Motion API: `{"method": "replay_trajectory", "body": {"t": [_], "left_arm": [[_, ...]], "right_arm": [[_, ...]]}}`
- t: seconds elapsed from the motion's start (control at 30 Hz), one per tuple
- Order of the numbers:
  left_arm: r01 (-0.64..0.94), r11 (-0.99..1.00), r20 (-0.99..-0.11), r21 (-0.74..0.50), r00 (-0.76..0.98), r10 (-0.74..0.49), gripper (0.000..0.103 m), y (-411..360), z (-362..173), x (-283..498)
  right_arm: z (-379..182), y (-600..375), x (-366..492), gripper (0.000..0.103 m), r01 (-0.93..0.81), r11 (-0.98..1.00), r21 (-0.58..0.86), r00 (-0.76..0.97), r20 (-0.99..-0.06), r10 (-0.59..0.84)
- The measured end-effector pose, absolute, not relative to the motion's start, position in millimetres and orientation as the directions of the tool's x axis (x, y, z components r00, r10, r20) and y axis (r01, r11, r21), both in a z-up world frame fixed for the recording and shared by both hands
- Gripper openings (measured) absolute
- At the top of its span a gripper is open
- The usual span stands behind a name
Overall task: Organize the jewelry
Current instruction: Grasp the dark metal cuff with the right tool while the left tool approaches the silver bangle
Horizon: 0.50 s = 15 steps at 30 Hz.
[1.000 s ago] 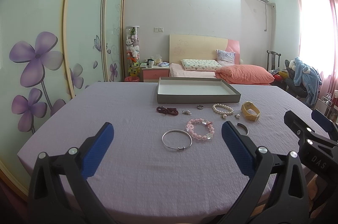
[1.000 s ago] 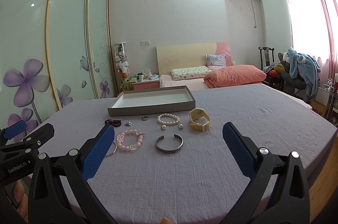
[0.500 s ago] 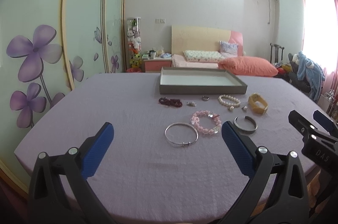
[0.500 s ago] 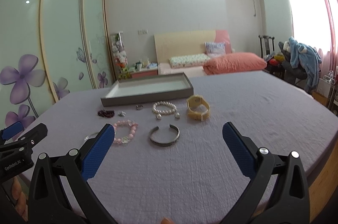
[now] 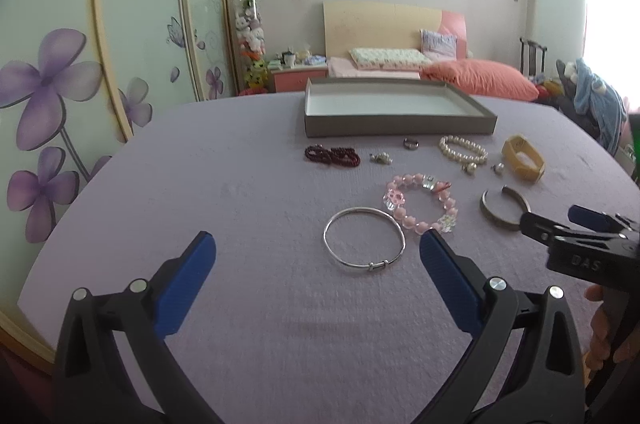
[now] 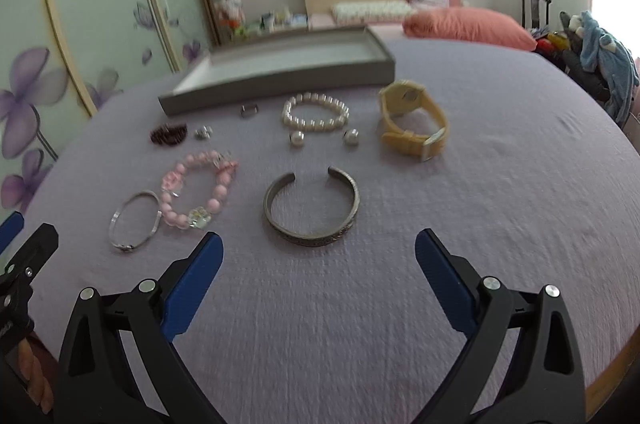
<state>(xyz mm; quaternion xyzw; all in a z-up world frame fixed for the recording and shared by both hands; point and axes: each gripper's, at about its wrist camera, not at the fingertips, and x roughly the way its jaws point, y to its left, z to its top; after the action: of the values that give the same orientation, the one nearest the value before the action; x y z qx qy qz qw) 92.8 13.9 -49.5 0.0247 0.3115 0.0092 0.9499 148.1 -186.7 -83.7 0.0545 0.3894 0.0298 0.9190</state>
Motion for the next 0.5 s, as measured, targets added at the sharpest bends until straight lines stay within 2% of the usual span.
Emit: {"method": "replay_trajectory", "body": {"t": [0.13, 0.27, 0.5], "left_arm": [[0.008, 0.997, -0.621, 0.072, 0.782, 0.039, 0.099, 13.0, -55.2, 107.9], [0.017, 0.996, -0.640, 0.086, 0.767, 0.042, 0.099, 13.4, -58.8, 117.8], [0.022, 0.997, -0.664, 0.077, 0.747, 0.034, 0.099, 15.7, -64.9, 128.9]], "right_arm": [[-93.6, -177.3, 168.9, 0.096, 0.005, 0.997, 0.071, 0.634, -0.771, 0.052], [-102.3, -173.7, 180.1, 0.088, 0.020, 0.998, 0.053, 0.599, -0.800, 0.031], [-102.2, -169.1, 190.9, 0.081, 0.036, 0.999, 0.017, 0.605, -0.796, -0.008]]}}
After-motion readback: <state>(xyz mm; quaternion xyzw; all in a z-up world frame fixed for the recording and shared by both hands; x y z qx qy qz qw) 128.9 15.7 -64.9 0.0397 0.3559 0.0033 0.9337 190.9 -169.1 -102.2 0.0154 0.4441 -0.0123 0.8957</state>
